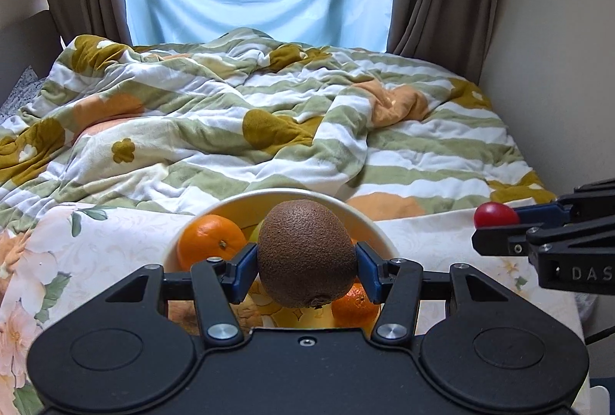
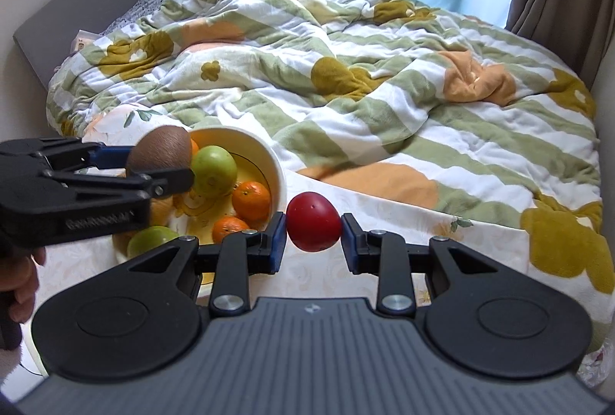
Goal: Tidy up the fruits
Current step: 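Carry the kiwi into the white bowl and open the left gripper, then lower the cherry tomato into the white bowl and open the right gripper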
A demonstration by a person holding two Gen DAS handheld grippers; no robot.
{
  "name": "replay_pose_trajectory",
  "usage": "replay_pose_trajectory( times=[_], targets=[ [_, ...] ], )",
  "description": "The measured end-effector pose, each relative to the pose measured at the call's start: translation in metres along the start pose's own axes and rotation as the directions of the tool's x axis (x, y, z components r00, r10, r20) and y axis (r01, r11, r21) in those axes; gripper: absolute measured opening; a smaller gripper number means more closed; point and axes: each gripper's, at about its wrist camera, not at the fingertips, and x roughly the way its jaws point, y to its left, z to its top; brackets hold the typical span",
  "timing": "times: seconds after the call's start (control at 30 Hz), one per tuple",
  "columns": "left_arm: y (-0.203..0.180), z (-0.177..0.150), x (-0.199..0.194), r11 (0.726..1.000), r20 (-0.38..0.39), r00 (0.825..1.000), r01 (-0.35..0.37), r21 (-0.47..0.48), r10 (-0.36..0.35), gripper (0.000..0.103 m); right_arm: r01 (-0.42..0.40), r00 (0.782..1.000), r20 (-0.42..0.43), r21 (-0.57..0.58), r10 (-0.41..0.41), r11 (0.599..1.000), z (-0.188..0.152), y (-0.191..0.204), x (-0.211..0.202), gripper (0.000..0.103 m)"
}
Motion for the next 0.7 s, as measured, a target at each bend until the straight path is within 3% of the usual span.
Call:
replay_pose_trajectory(
  times=[0.47,0.53,0.6,0.7],
  targets=[
    [-0.011,-0.014,0.022,0.999,-0.033,0.999,-0.024,0.029,0.025,0.061,-0.013,0.999,-0.032,0.009,0.014,1.000,-0.005,-0.012,0.019,0.046],
    [-0.009,-0.014,0.016,0.999,-0.012,1.000,-0.024,0.027,0.025,0.087,-0.011,0.999,-0.032,0.010,0.011,1.000,-0.005,-0.013,0.020,0.046],
    [-0.007,-0.011,0.007,1.000,0.020,1.000,-0.011,0.025,0.010,0.101,-0.008,1.000,-0.029,0.010,0.008,1.000,-0.005,-0.013,0.020,0.046],
    [-0.004,-0.008,-0.006,0.999,0.029,1.000,-0.012,0.029,0.011,0.102,0.002,1.000,-0.020,0.010,-0.002,1.000,-0.003,-0.014,0.017,0.046]
  ],
)
